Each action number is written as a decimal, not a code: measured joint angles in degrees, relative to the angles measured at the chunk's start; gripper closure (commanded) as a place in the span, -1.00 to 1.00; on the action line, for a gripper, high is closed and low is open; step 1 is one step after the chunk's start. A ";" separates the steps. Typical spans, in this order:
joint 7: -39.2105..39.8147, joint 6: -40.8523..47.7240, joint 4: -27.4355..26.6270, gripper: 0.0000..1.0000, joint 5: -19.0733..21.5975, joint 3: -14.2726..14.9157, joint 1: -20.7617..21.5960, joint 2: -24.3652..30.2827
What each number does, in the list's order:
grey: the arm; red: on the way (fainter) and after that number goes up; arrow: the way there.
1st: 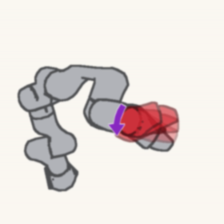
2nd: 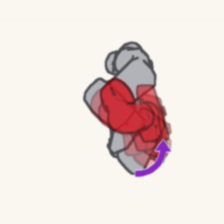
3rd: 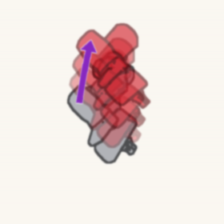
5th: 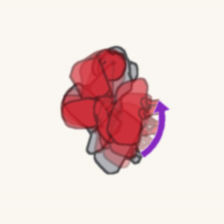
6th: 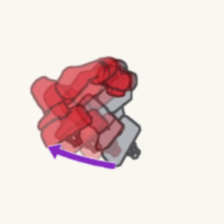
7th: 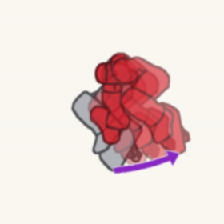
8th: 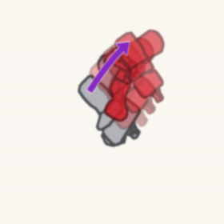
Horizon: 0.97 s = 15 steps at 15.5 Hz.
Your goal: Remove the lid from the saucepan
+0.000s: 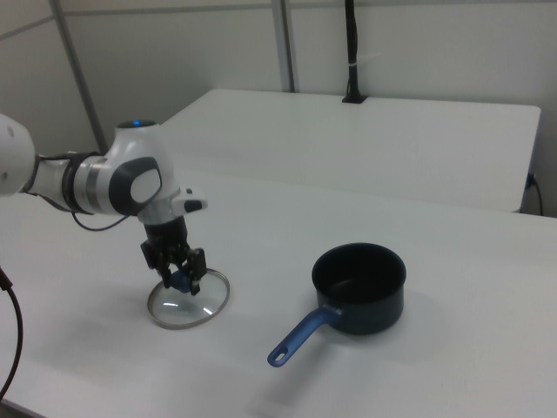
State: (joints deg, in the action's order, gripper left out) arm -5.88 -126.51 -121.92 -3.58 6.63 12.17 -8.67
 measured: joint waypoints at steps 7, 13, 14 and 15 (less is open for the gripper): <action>0.00 2.13 0.47 -1.00 -0.08 0.00 -0.28 -1.18; -0.09 9.17 6.99 -1.00 -0.08 -0.01 -2.80 2.13; -0.11 10.27 7.91 -1.00 -0.08 -0.01 -3.65 3.36; -0.11 12.17 9.23 -1.00 -0.08 -0.14 -4.63 4.57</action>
State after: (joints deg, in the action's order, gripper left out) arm -5.99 -114.34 -112.69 -3.66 6.49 7.53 -4.10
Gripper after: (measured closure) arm 0.000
